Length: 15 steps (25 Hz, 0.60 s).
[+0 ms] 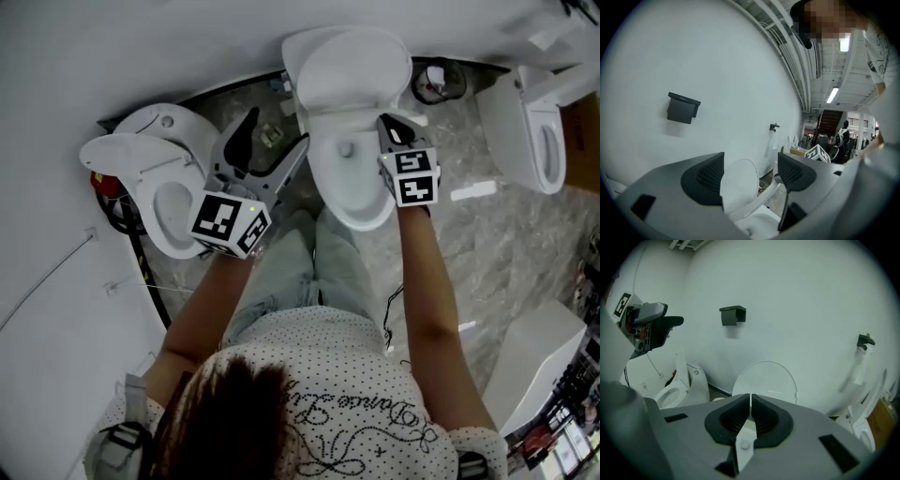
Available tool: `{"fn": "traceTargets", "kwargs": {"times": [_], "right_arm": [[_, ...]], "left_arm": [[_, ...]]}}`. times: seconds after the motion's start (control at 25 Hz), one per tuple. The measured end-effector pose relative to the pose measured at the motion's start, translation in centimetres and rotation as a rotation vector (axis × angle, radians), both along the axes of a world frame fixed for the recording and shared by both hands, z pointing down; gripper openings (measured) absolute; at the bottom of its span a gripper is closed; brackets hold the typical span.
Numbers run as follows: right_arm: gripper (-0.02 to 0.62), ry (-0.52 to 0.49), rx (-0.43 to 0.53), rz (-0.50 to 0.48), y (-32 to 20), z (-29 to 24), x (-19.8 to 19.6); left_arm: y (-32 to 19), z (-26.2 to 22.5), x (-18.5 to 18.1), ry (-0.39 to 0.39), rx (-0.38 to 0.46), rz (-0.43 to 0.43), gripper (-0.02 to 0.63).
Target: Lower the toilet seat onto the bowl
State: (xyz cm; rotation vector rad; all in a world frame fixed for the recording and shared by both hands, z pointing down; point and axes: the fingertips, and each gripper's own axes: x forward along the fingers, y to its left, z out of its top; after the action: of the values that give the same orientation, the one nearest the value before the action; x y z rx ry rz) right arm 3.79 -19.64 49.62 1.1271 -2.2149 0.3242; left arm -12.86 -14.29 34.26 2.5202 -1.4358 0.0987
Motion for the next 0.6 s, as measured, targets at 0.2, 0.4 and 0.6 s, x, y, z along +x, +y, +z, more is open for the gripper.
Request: {"fn": "traceTargets", "kwargs": {"times": [0.2,0.4,0.6], "right_arm": [[0.018,0.019,0.004,0.074,1.0,0.3,0.5],[0.011,0.046,-0.058,0.14,3.0,2.8,0.0],[0.011,0.042,-0.008,0.209,5.0,3.7,1.2]], "left_arm": [[1.2,0.5,-1.0,0.016,-0.002,0.057,0.351],[2.4,1.3,-2.0,0.034,-0.016,0.104,0.351],[3.0,2.5,-2.0,0.04,-0.041,0.15,0.351]]}}
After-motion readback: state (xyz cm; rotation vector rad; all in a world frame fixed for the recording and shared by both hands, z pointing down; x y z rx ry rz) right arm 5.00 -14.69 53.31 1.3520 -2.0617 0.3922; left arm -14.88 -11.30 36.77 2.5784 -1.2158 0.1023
